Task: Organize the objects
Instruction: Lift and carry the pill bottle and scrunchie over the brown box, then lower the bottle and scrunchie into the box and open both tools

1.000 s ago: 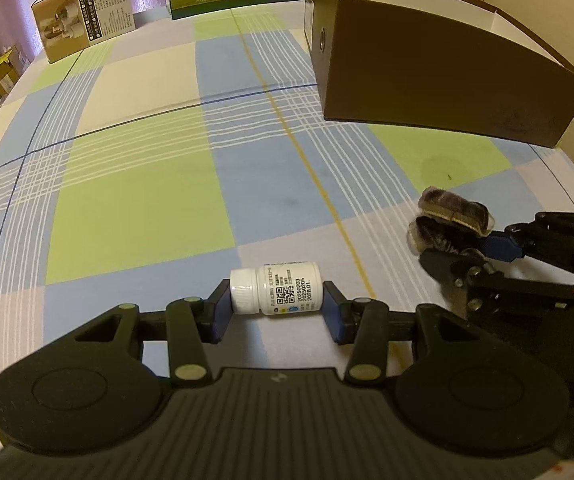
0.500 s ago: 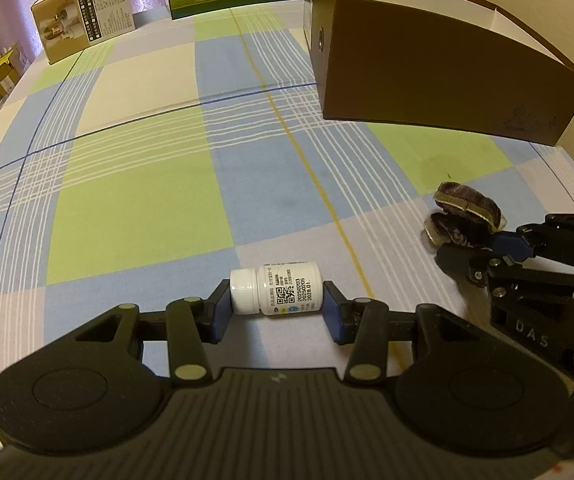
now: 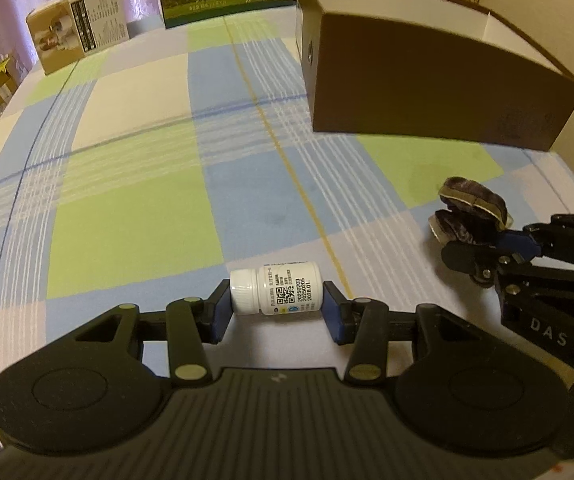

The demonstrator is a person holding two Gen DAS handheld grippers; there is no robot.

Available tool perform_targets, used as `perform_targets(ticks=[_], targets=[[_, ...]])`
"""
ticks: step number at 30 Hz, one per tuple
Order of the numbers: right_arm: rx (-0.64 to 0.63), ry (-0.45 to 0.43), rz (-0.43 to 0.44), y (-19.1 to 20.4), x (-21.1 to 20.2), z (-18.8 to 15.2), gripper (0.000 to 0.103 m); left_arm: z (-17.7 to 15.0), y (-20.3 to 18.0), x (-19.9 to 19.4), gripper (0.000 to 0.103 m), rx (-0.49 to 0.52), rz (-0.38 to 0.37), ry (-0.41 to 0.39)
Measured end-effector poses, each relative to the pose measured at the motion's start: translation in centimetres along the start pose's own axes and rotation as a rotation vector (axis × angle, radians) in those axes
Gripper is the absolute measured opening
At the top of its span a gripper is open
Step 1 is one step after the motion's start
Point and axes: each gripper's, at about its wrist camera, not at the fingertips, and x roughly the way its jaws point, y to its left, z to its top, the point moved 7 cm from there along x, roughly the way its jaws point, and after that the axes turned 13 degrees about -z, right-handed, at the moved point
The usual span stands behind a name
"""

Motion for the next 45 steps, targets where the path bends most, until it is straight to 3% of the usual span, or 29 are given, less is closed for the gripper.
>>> perform_targets(ticks=[15, 20, 24, 35, 42, 45], targets=[[0.144, -0.148, 0.025, -6.0, -5.3, 8.1, 0.015, 9.4, -4.0, -2.7, 0.042, 0.101, -0.065, -0.135], [0.201, -0.174, 0.021, -9.5, -5.3, 11.8, 0.016, 14.0, -5.3, -2.3, 0.042, 0.165, -0.082, -0.166], [0.176, -0.182, -0.013, -11.6, -4.8, 13.9, 0.016, 17.4, -5.9, -1.2, 0.042, 0.222, -0.069, -0.167], [0.222, -0.096, 0.034, -16.2, 0.7, 18.0, 0.016, 24.2, -7.9, 4.0, 0.042, 0.338, -0.081, -0.105], [0.213, -0.029, 0.033, -17.0, 4.6, 19.9, 0.016, 27.0, -7.4, 8.8, 0.042, 0.372, -0.039, -0.053], [0.221, -0.013, 0.010, -17.8, 6.3, 20.3, 0.016, 27.6, -7.0, 10.6, 0.042, 0.336, -0.044, -0.024]])
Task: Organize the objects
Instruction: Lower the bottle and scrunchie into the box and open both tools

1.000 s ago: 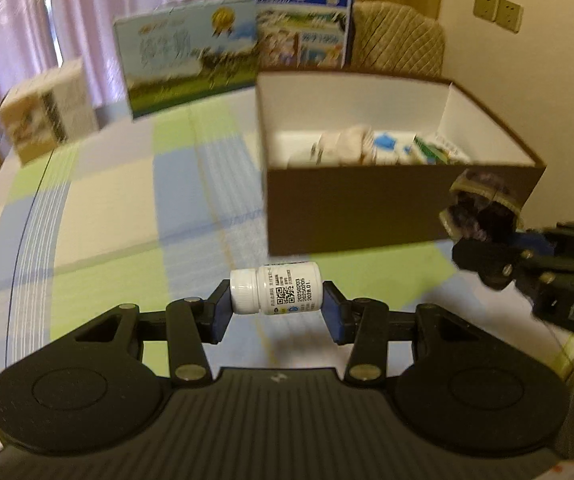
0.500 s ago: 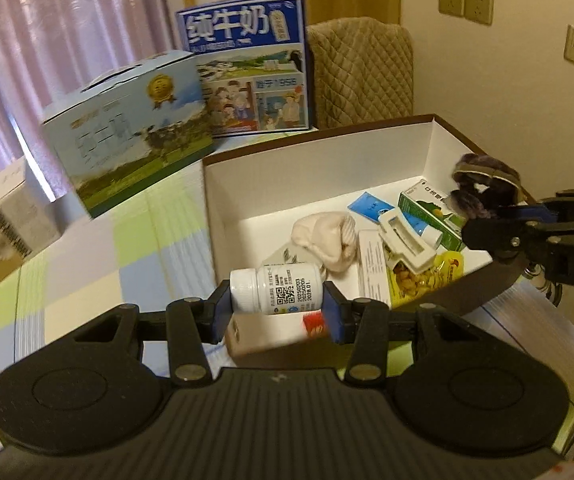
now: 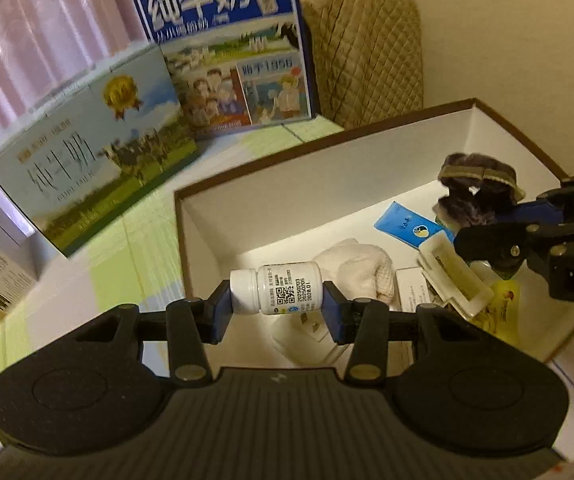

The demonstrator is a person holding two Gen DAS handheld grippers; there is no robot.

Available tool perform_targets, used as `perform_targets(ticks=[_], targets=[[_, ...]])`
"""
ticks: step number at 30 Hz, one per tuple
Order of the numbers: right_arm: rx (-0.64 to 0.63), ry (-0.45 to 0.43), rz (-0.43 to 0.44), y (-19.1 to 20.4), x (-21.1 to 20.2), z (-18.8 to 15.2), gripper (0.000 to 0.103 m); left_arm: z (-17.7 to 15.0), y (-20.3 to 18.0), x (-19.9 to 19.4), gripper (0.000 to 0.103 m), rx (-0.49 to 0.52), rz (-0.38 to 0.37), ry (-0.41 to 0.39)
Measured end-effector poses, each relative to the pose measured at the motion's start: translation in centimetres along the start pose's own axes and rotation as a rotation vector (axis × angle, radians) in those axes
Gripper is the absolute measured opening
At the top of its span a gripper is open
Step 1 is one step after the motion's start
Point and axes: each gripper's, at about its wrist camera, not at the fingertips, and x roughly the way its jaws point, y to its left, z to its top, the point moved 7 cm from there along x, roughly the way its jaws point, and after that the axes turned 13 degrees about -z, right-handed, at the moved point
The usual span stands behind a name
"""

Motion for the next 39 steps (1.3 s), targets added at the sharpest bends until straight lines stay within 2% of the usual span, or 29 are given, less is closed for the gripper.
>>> perform_targets(ticks=[9, 19, 20, 23, 34, 37, 38, 39], targets=[[0.093, 0.056, -0.049, -2.3, 4.0, 1.2, 0.016, 0.9, 1.0, 3.6, 0.042, -0.051, 0.022, 0.043], [0.106, 0.063, -0.060, -2.2, 5.1, 2.2, 0.016, 1.7, 2.0, 4.7, 0.043, -0.078, 0.058, 0.042], [0.108, 0.062, -0.061, -2.3, 5.1, 2.2, 0.016, 1.8, 2.0, 4.7, 0.049, -0.079, 0.060, 0.041], [0.119, 0.062, -0.062, -2.6, 5.1, 2.3, 0.016, 2.2, 2.2, 4.4, 0.076, -0.098, 0.062, 0.018], [0.141, 0.081, -0.067, -3.0, 5.6, 1.9, 0.016, 2.3, 2.8, 3.8, 0.079, -0.110, 0.064, 0.025], [0.175, 0.074, -0.062, -3.1, 5.8, 2.2, 0.022, 2.3, 2.6, 3.6, 0.080, -0.095, 0.066, 0.021], [0.186, 0.072, -0.053, -3.2, 5.8, 2.3, 0.030, 2.2, 2.5, 3.5, 0.081, -0.092, 0.065, 0.021], [0.198, 0.072, -0.051, -3.3, 5.8, 2.4, 0.044, 2.2, 2.5, 3.4, 0.082, -0.092, 0.061, 0.020]])
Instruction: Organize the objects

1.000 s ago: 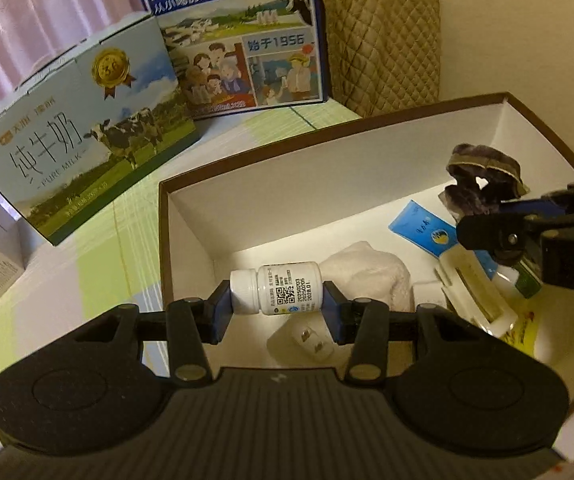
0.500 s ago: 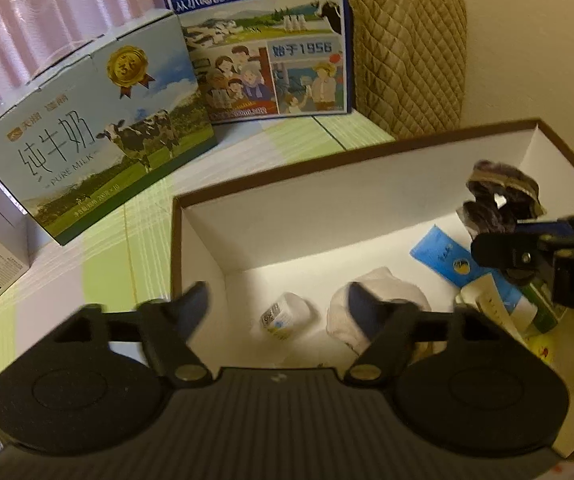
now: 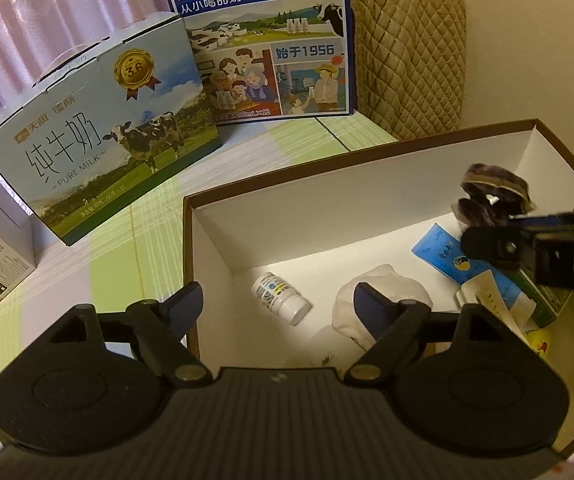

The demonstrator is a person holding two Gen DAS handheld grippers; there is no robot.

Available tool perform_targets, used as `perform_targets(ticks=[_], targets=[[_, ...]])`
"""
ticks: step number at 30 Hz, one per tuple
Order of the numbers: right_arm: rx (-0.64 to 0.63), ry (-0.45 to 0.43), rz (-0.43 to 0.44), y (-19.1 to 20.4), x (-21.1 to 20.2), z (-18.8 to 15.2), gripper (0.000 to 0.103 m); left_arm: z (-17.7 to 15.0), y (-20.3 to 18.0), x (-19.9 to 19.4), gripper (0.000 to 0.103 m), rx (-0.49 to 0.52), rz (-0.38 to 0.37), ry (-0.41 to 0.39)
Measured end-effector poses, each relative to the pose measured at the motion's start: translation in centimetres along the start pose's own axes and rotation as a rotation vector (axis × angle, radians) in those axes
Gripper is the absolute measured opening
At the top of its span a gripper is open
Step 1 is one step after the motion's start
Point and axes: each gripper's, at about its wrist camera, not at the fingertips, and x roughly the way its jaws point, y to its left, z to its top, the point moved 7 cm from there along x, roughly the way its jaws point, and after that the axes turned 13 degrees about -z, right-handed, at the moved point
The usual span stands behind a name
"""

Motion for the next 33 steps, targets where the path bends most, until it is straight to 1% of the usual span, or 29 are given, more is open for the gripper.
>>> perform_targets(ticks=[2, 4, 10, 17, 21, 23, 28, 33], targets=[[0.030, -0.018, 0.000, -0.2, -0.2, 0.4, 0.055, -0.1, 0.0, -0.2, 0.083, -0.003, -0.008, -0.002], [0.052, -0.036, 0.019, -0.4, -0.5, 0.9, 0.056, -0.2, -0.1, -0.3, 0.083, -0.001, -0.014, -0.003], [0.048, -0.029, 0.006, -1.1, -1.0, 1.2, 0.059, -0.6, -0.3, -0.7, 0.084, 0.009, -0.025, -0.001], [0.016, -0.019, -0.017, -2.8, -1.9, -0.3, 0.067, -1.0, -0.4, -1.1, 0.087, -0.003, -0.040, -0.006], [-0.007, -0.024, -0.039, -4.0, -2.9, -1.3, 0.071, -1.4, -0.7, -1.7, 0.092, -0.017, -0.059, -0.013], [-0.030, -0.037, -0.045, -4.5, -3.7, -1.9, 0.073, -1.7, -0.9, -2.0, 0.095, -0.014, -0.063, -0.019], [-0.073, -0.092, -0.075, -5.1, -6.2, -3.2, 0.075, -2.2, -1.5, -3.9, 0.096, -0.008, -0.077, -0.052], [-0.141, -0.147, -0.086, -4.7, -9.2, -4.6, 0.076, -2.6, -1.9, -6.7, 0.096, -0.034, -0.117, -0.099]])
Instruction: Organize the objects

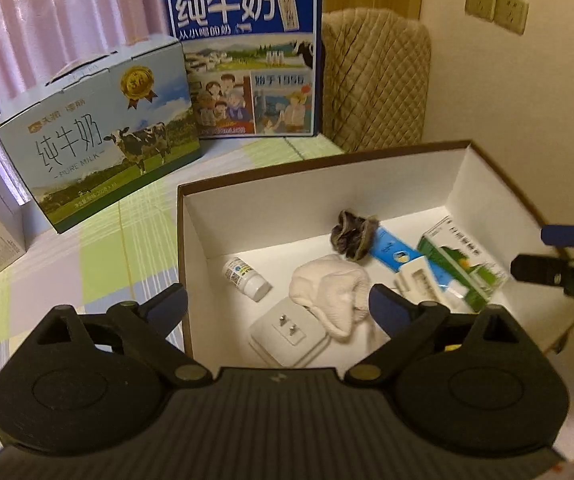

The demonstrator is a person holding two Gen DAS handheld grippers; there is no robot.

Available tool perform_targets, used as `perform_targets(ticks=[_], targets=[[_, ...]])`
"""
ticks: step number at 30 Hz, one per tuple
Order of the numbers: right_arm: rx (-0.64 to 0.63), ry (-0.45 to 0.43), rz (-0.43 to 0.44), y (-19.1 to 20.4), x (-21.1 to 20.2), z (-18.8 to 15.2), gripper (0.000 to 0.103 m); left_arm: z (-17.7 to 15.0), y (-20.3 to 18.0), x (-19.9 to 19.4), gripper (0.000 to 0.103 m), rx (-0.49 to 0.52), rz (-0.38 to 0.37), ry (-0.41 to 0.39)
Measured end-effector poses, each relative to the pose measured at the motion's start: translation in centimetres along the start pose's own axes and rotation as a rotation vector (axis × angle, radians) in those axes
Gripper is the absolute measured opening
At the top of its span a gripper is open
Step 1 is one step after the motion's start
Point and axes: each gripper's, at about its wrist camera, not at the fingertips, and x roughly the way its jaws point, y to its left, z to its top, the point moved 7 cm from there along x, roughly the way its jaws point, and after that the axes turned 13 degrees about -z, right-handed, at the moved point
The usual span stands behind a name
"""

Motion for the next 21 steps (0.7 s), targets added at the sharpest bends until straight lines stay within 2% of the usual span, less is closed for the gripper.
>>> perform_targets(ticks=[12, 17, 21], targets=[[-0.008, -0.035, 0.055, 3.9, -7.4, -1.7, 0.078, -3.8, -1.6, -8.7, 0.097, -0.038, -0.009, -0.067], [-0.024, -0.052, 0.079, 6.0, -10.1, -2.7, 0.078, -6.1, -1.3, -12.3, 0.097, -0.101, -0.013, -0.081], [-0.015, -0.036, 0.105, 7.3, -11.5, -4.0, 0.078, -8.4, -0.8, -15.2, 0.097, -0.140, 0.021, -0.085]])
